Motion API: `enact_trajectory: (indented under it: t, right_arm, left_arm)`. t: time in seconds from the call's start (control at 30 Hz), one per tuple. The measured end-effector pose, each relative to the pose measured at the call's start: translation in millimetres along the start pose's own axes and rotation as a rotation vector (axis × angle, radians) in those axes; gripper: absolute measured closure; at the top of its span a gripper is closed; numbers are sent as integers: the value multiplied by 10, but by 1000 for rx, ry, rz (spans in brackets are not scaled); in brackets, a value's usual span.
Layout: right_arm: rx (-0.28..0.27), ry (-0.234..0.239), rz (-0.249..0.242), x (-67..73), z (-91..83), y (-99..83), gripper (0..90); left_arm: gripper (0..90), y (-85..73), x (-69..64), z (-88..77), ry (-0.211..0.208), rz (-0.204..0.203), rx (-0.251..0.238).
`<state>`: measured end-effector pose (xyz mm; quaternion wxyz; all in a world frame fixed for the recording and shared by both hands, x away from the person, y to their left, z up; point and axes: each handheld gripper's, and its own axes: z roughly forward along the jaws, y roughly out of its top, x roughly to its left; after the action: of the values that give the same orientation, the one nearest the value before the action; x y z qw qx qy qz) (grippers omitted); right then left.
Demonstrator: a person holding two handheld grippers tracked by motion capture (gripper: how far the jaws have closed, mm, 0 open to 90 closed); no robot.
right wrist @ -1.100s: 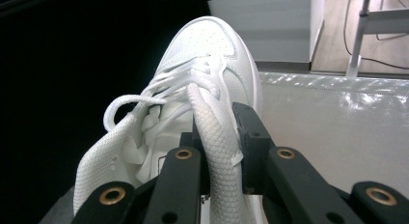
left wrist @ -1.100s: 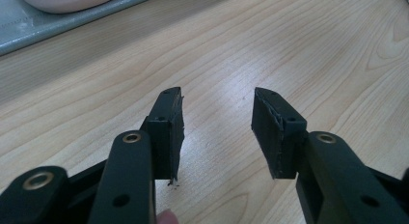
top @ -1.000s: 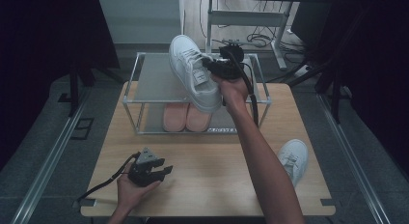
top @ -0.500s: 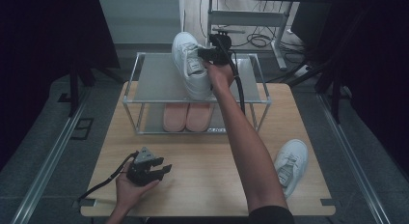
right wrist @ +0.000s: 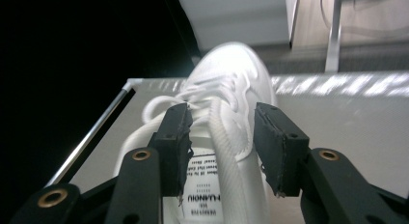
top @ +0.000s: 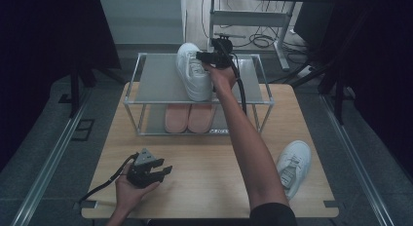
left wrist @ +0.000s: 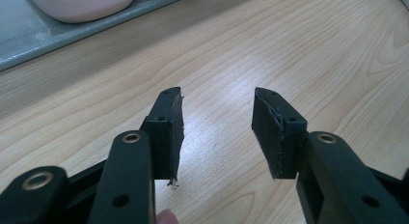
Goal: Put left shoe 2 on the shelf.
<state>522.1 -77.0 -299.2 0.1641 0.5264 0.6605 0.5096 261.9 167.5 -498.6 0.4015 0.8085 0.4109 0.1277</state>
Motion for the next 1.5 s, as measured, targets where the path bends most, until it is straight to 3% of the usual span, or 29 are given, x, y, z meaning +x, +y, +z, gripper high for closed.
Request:
enact_trajectory:
  t: [0.1, 0.13, 0.17, 0.3, 0.43, 0.67, 0.8, 0.97, 1.3, 1.5]
  right_arm:
    - [-25, 16, -41, -27, -219, -23, 628]
    - [-23, 13, -74, -60, -355, -62, 717]
    - [-23, 13, -74, -60, -355, -62, 717]
    - [24, -3, -148, -157, -530, -220, 872]
    - [65, -11, -210, -219, -571, -390, 900]
    - [147, -48, -285, -214, -426, -639, 900]
    - [145, -77, -301, -157, -390, -705, 900]
    - [146, -78, -290, -82, -389, -678, 900]
    - [155, 5, -296, 206, -268, -709, 900]
    - [152, 21, -294, 217, -281, -743, 900]
  left_arm:
    - [551, 3, -2, -5, -1, -4, -3]
    - [551, 7, -1, -14, -2, -6, -4]
    - [551, 7, -1, -14, -2, -6, -4]
    - [552, 13, 4, -35, 2, -9, -11]
    - [552, 12, 3, -35, 4, -8, -8]
    - [552, 6, -1, -35, 4, -1, -2]
    - [552, 5, 1, -51, 7, 1, -6]
    - [554, 7, 0, -51, 5, 0, -13]
    - [555, 7, -1, -51, 8, -3, -16]
    - [555, 4, -6, -53, 4, -2, -18]
